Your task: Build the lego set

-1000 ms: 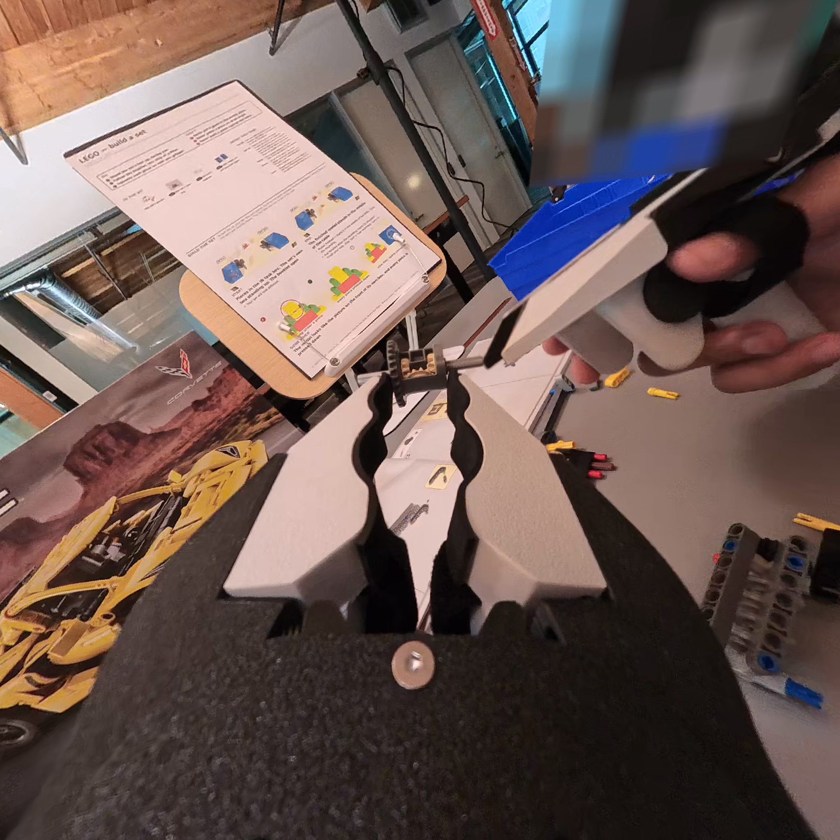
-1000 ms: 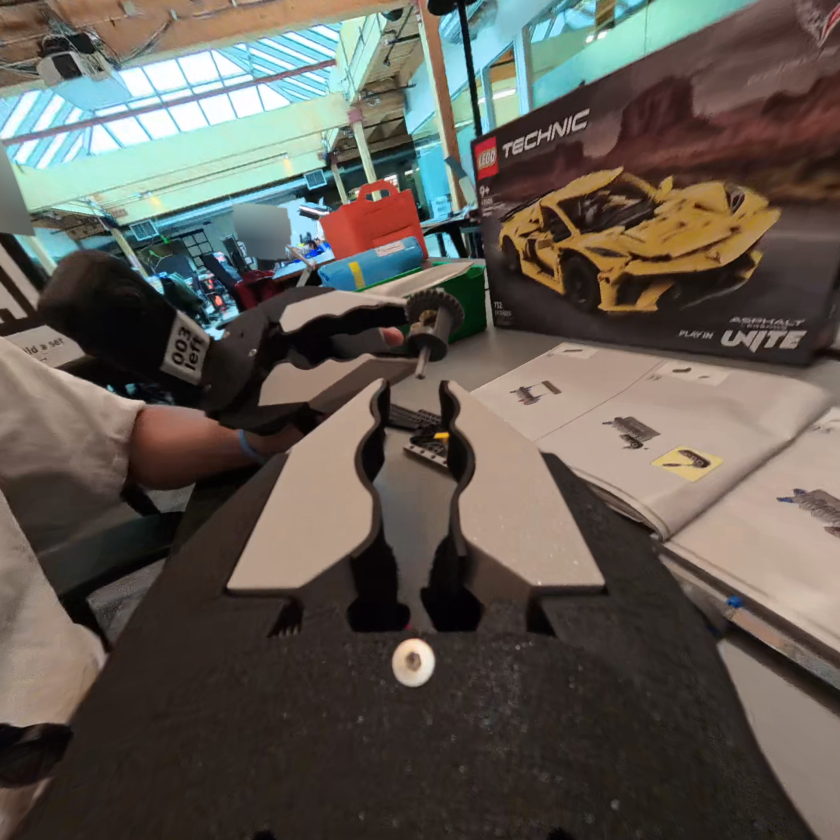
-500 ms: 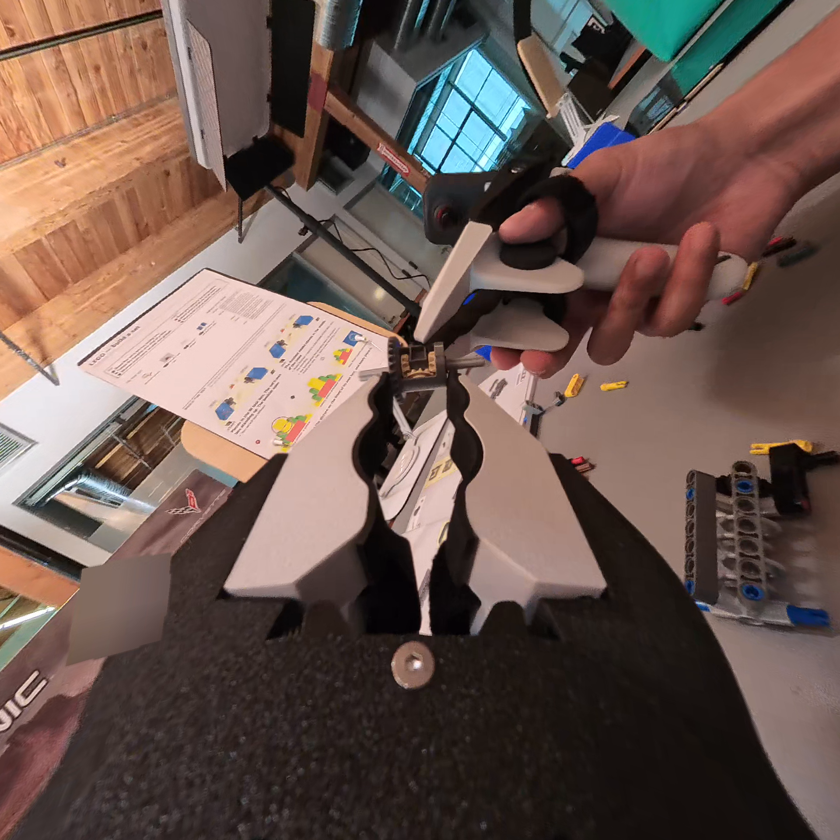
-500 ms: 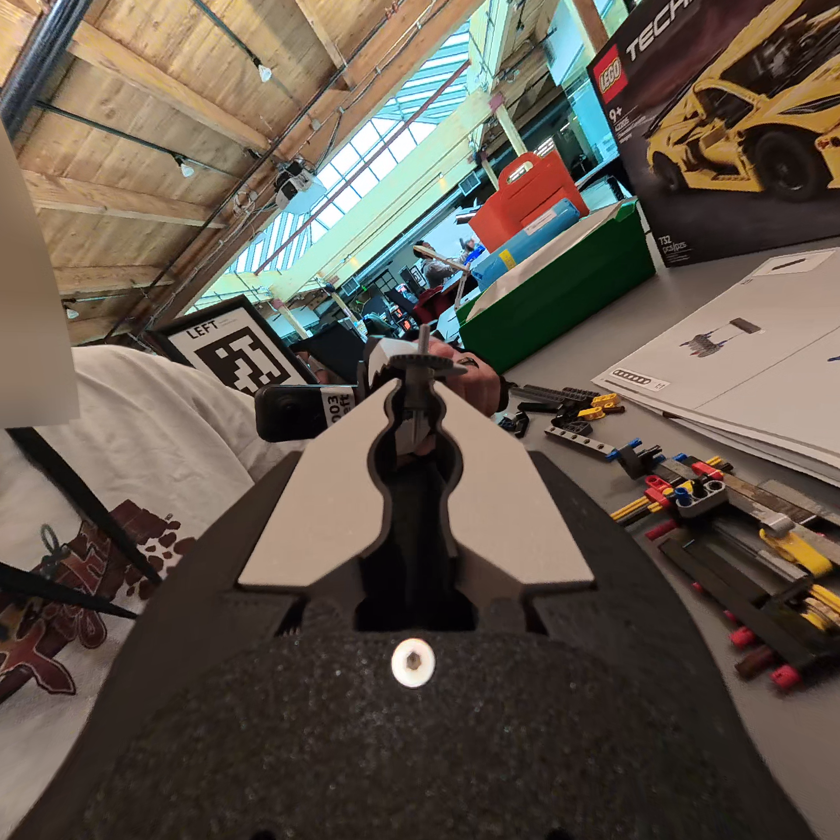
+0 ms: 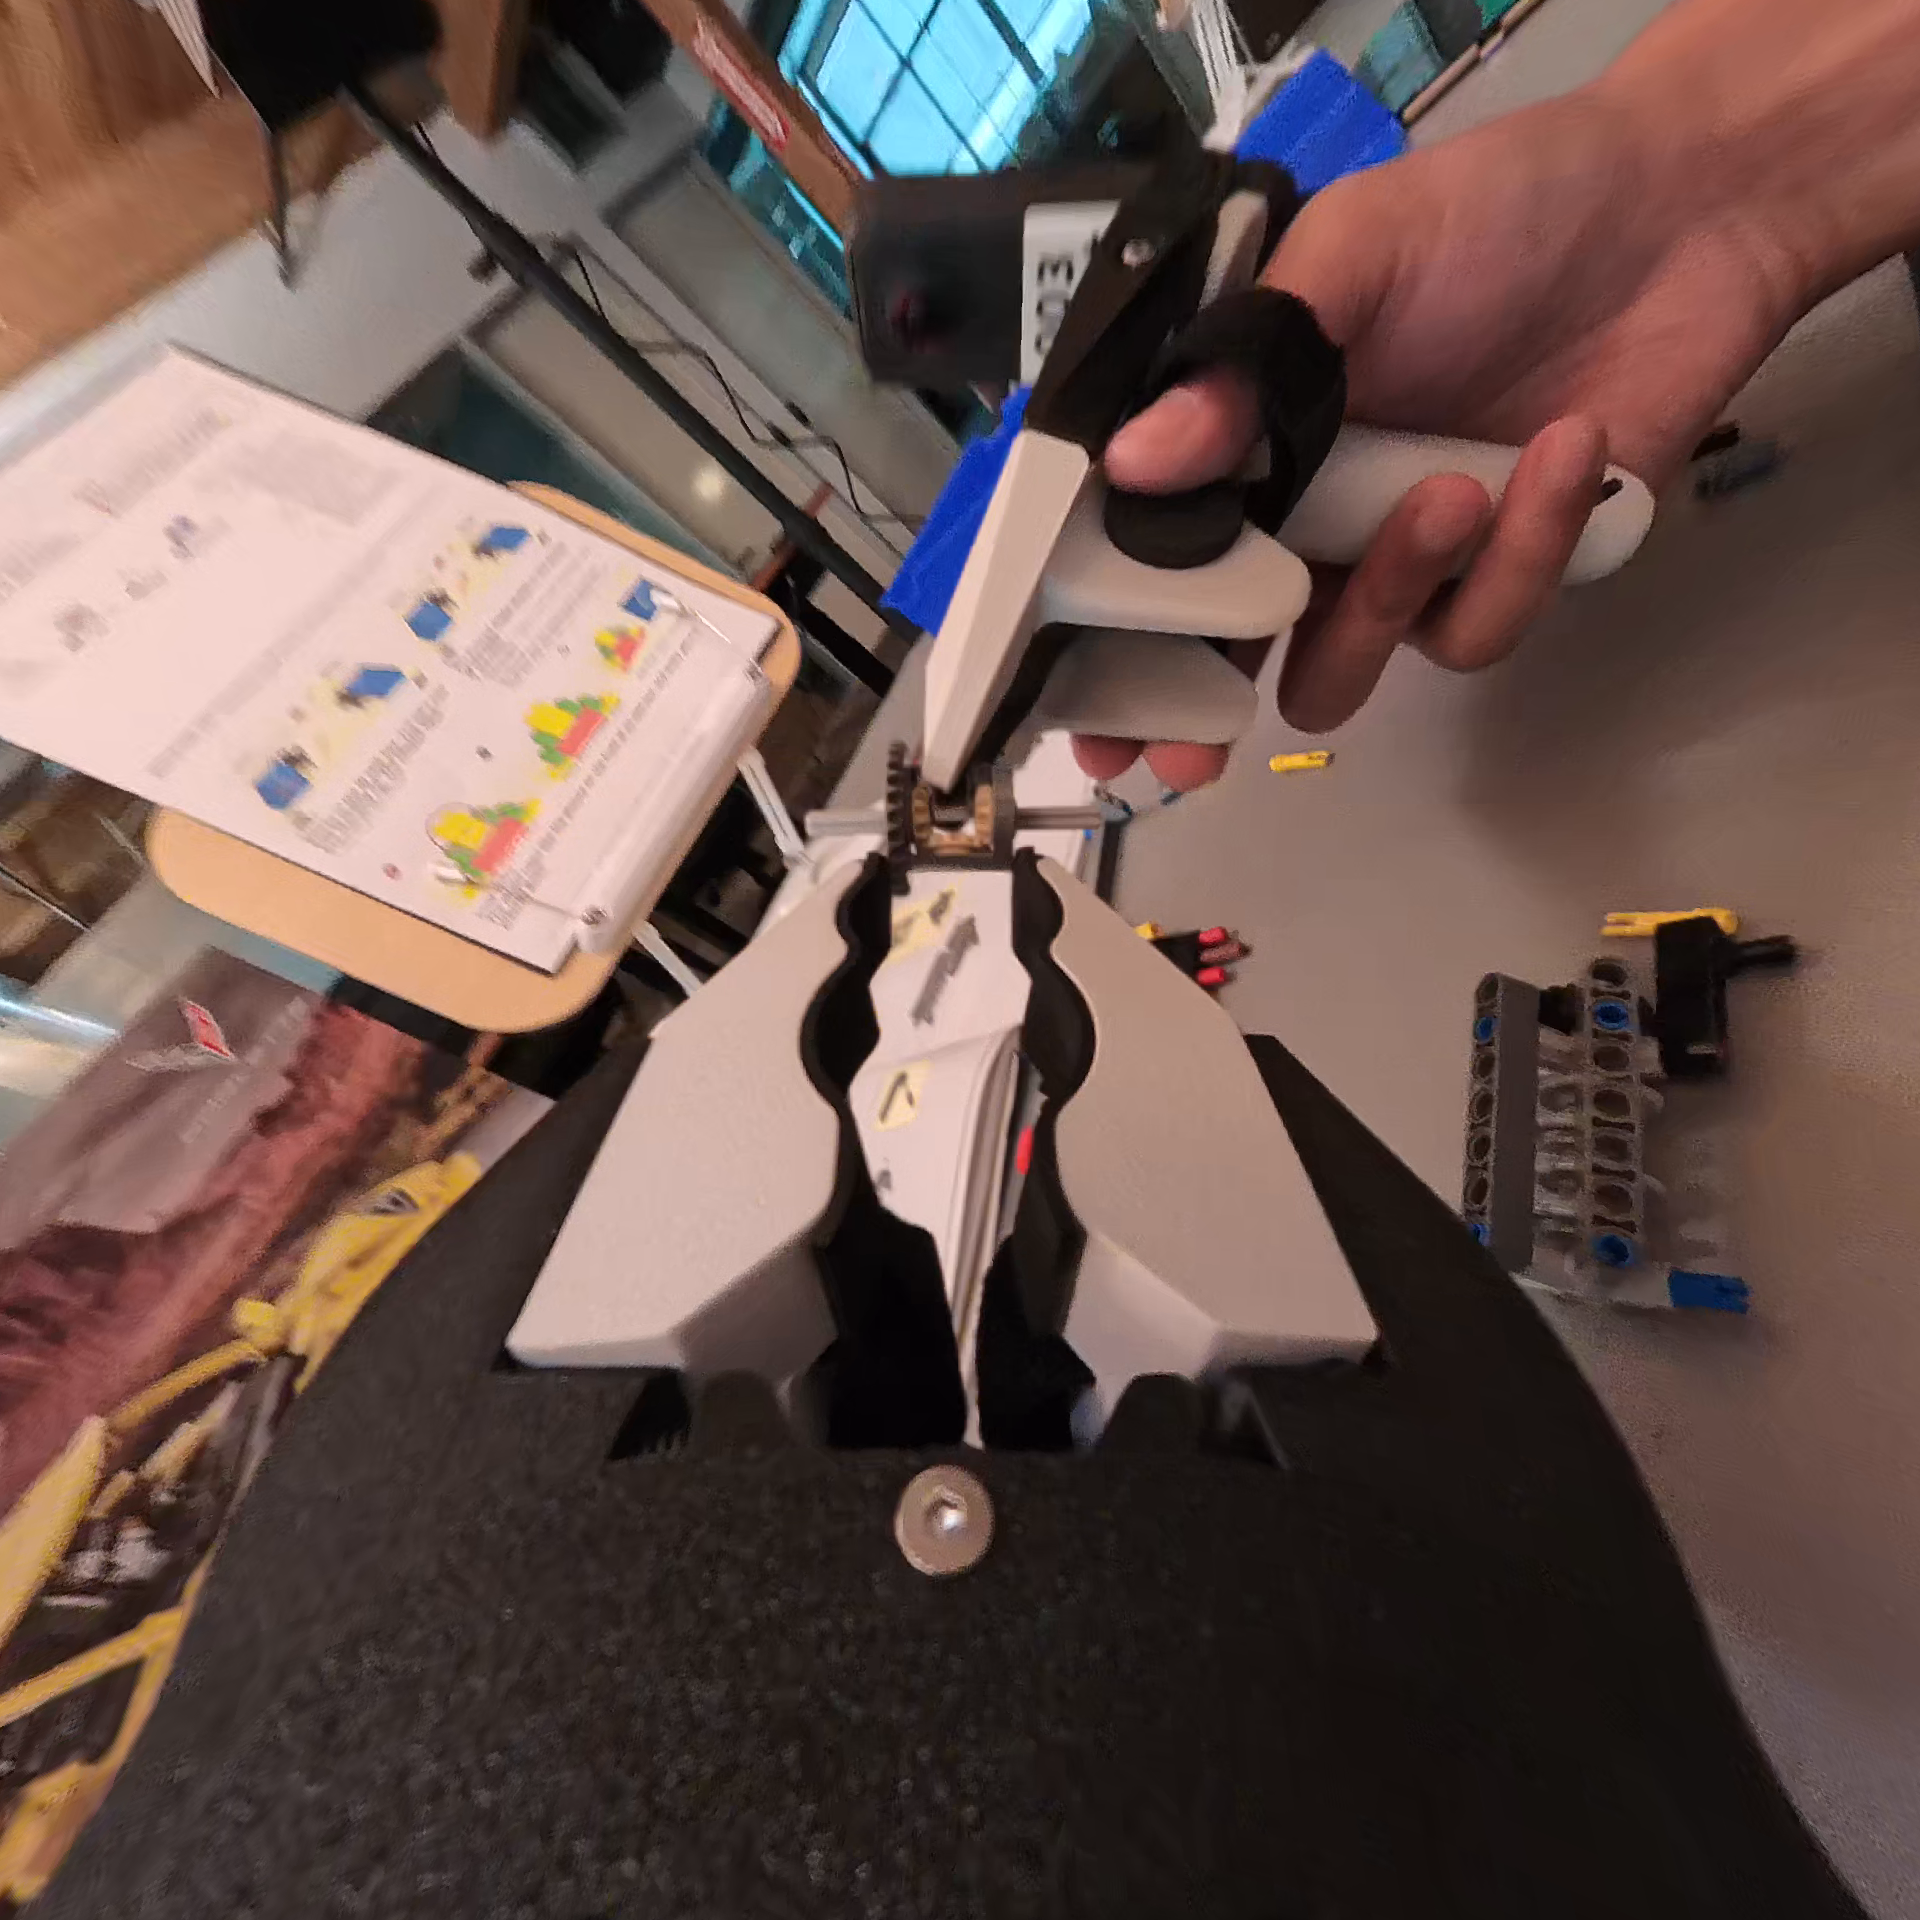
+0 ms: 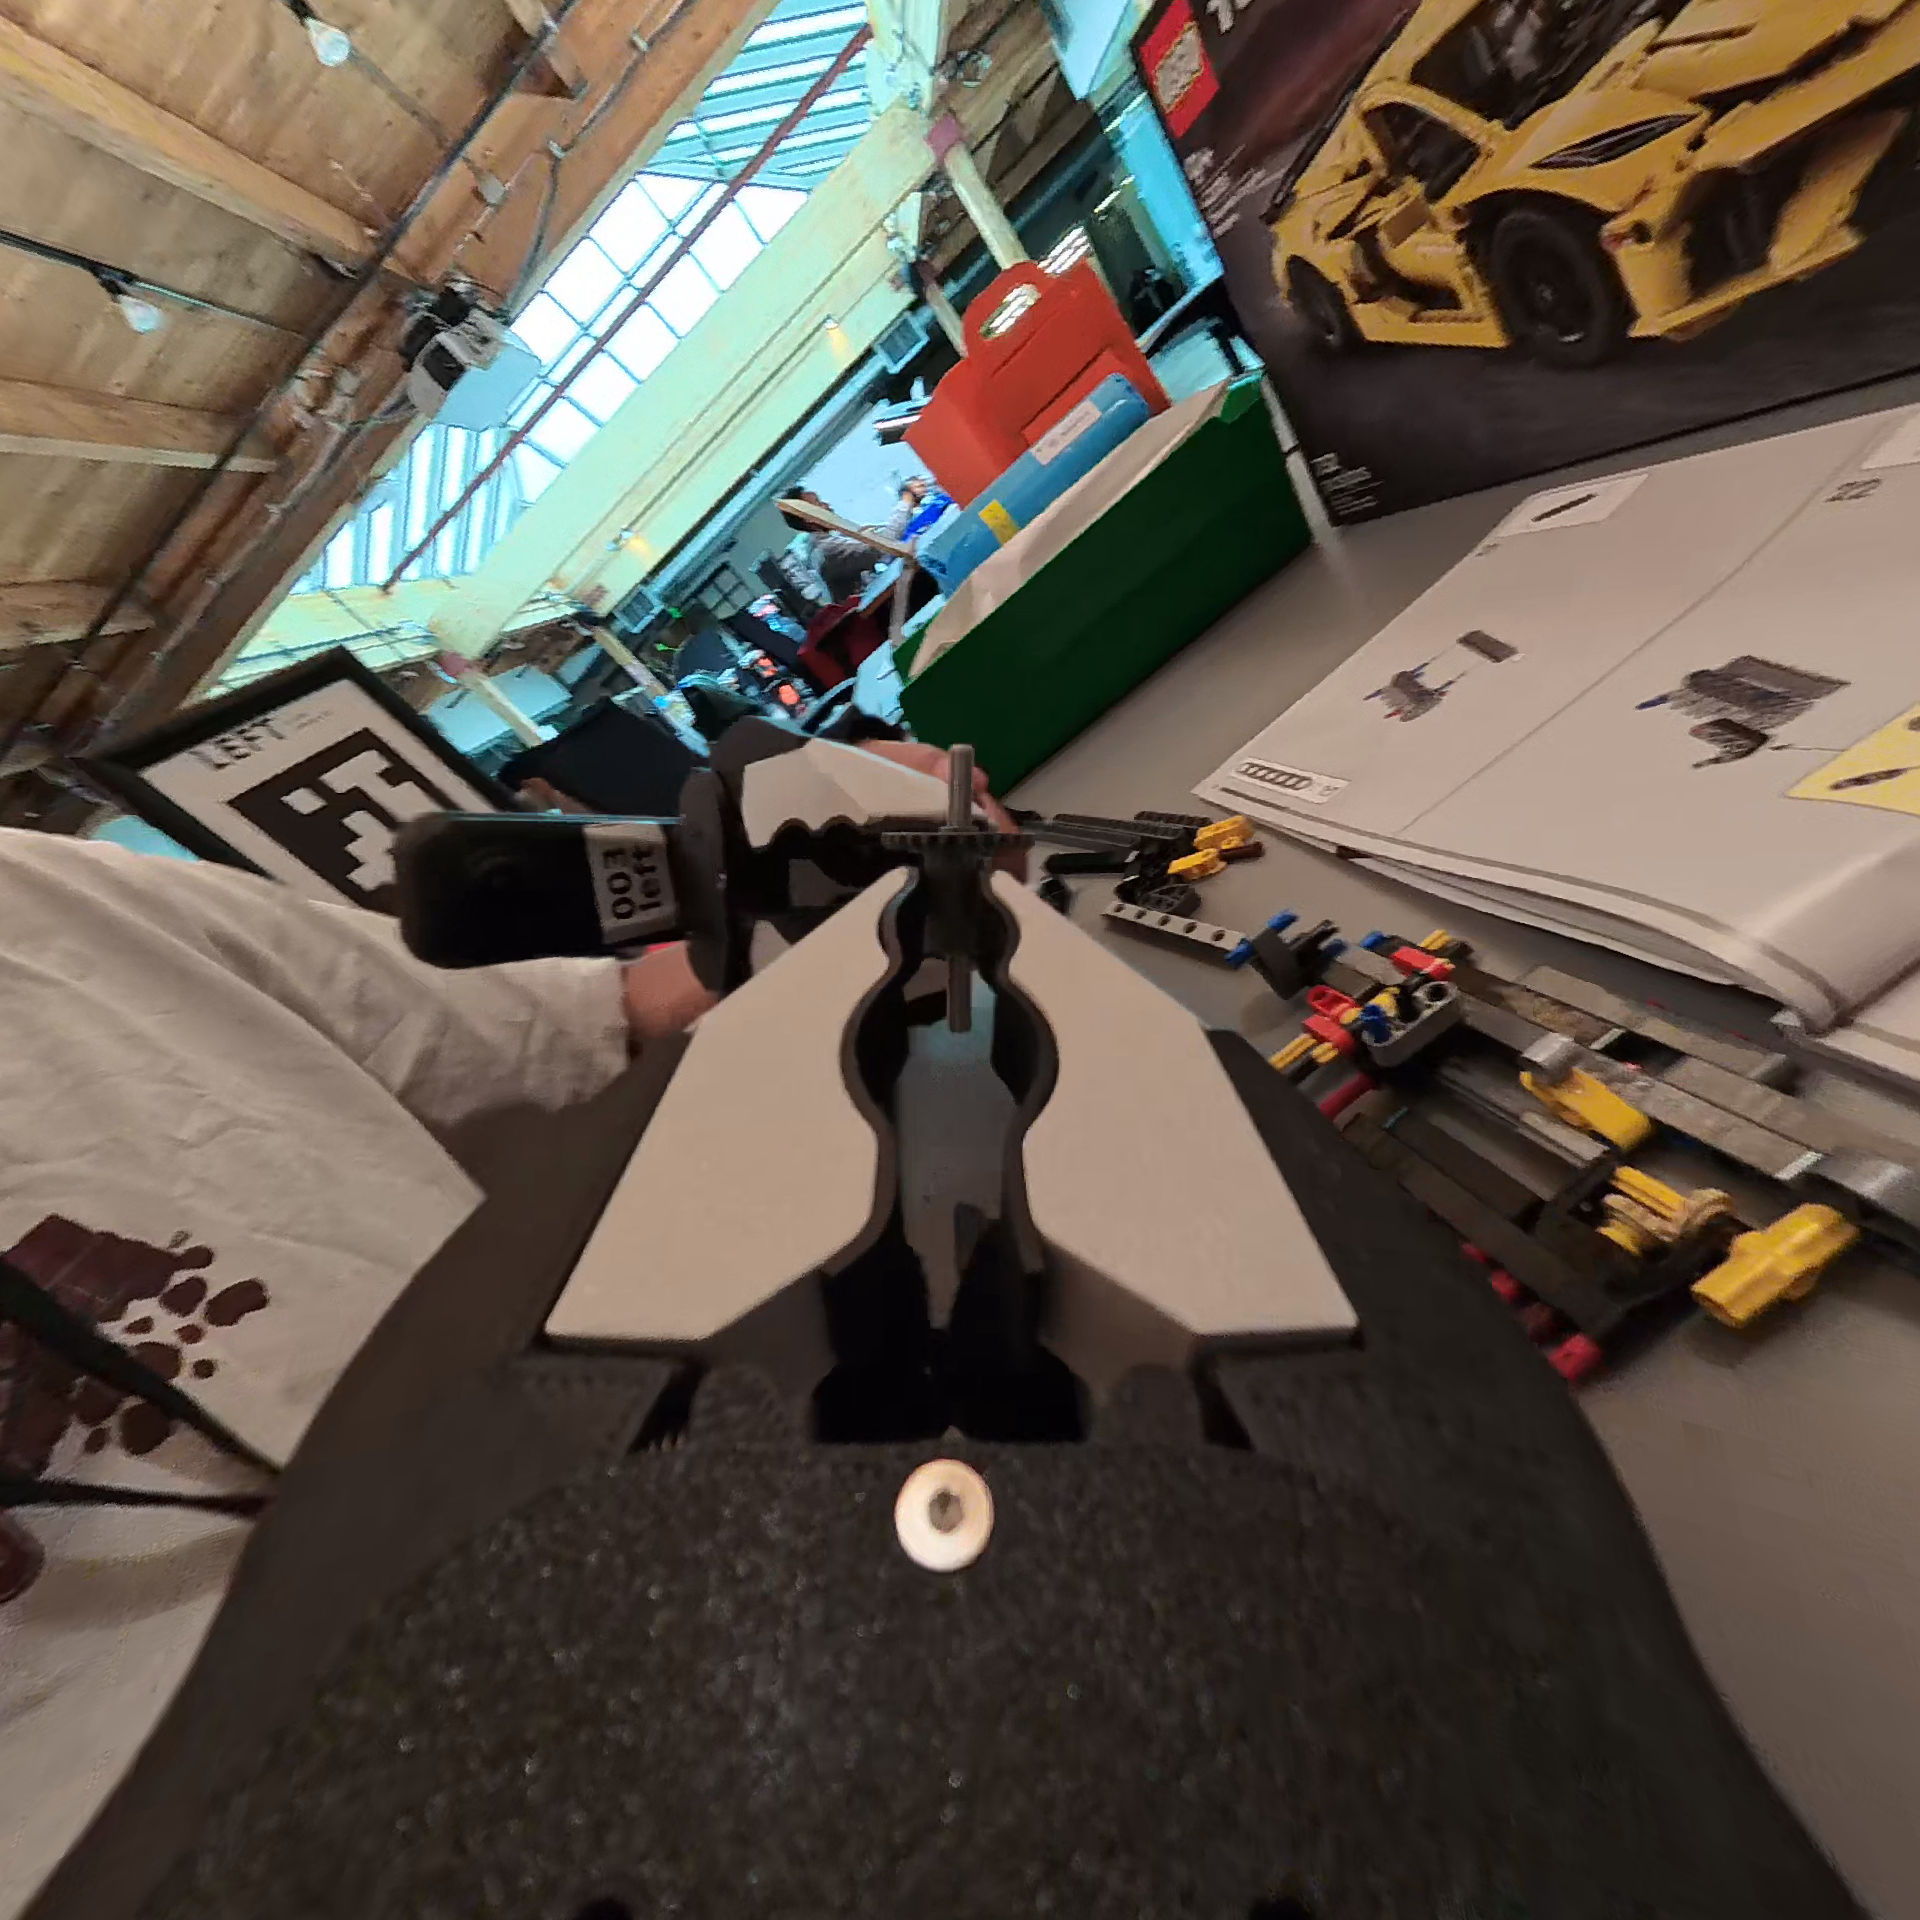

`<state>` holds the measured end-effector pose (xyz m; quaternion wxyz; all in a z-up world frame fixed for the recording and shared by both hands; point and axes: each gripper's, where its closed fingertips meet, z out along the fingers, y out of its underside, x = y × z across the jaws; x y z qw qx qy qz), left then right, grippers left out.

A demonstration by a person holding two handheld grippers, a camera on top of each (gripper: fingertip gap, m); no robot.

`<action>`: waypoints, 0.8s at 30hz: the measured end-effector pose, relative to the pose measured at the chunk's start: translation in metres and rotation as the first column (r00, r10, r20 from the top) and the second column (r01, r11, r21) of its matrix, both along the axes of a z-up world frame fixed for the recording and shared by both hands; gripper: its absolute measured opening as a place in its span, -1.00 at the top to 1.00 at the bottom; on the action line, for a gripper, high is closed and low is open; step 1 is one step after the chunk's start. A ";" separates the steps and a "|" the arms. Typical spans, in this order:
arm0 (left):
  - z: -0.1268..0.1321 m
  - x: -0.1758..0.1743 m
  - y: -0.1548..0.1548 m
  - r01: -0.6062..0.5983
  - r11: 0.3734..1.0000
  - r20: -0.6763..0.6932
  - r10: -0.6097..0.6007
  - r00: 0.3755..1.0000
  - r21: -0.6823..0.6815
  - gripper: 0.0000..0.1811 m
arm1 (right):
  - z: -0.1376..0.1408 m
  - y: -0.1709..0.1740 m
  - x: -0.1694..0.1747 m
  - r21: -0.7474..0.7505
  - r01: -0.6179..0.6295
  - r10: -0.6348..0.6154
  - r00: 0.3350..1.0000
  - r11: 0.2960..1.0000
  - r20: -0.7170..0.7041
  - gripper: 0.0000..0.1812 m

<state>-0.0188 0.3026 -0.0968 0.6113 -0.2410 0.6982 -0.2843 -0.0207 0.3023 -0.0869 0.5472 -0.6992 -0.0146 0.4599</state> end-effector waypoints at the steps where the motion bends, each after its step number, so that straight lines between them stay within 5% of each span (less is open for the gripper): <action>1: 0.000 0.001 0.004 -0.014 0.999 -0.012 0.013 1.000 -0.031 0.75 | -0.002 0.003 0.008 0.001 0.056 -0.056 0.998 0.998 0.035 0.91; 4: 0.001 0.004 0.015 -0.061 0.984 -0.058 0.052 0.997 -0.166 0.72 | -0.015 0.013 0.042 0.043 0.297 -0.297 0.912 0.954 0.283 0.92; 8: -0.001 0.006 0.024 -0.093 0.945 -0.122 0.057 0.991 -0.314 0.74 | -0.023 0.013 0.070 0.226 0.459 -0.475 0.553 0.859 0.685 0.91; 13: -0.016 0.008 0.022 -0.113 0.987 -0.125 0.099 0.987 -0.113 0.83 | -0.032 0.017 0.034 0.055 0.389 -0.349 0.745 0.920 0.569 0.91; 24: -0.027 0.009 0.009 -0.074 0.993 -0.160 0.058 0.985 -0.096 0.91 | -0.039 0.010 0.012 0.058 0.252 -0.230 0.736 0.966 0.637 0.91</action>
